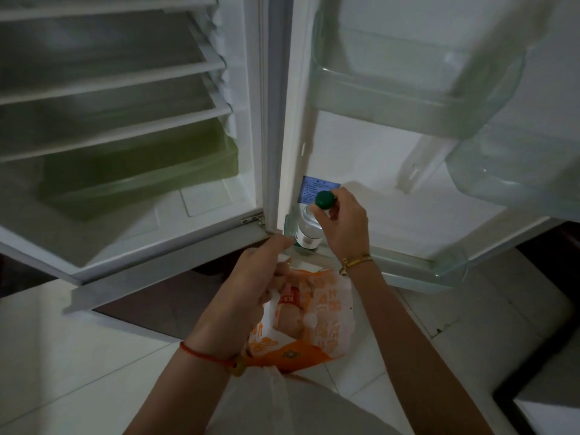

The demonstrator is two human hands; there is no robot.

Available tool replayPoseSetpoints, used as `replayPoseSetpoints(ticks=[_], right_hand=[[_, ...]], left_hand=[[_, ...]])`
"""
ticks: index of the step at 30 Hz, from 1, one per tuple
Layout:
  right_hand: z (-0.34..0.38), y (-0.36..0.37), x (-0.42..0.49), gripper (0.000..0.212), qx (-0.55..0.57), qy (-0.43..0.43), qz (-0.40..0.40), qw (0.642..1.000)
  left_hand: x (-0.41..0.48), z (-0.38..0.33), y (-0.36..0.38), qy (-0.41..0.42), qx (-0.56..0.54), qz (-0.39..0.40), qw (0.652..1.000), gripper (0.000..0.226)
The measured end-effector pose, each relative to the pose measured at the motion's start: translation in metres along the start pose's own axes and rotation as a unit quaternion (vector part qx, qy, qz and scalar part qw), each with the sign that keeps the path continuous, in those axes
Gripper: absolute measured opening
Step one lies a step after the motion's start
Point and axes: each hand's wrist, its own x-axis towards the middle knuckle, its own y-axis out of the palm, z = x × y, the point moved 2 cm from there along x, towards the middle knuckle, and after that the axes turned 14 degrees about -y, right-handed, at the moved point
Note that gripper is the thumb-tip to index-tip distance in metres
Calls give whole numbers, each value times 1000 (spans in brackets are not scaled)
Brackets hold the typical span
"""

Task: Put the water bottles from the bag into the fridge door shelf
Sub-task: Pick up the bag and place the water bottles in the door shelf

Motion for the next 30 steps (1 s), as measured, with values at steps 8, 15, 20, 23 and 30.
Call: replayPoseSetpoints(ticks=[8,15,20,23,30], right_hand=[[9,-1,-3,45,30,57,1,998],[-27,24,-102,34,-84,260,299,914],[-29,52,-153,56,8,359,426,830],[-27,61,-158,41,56,386,432,813],[-16,59,-147,13,22,290,344,893]], left_hand=[[3,-1,2,9,0,-16,1000,31],[4,-4,1,12,53,-2,999,29],[-4,-6,0,12,81,-11,997,33],[-9,-5,0,13,66,-11,998,33],[-16,-6,-11,26,46,-12,999,27]])
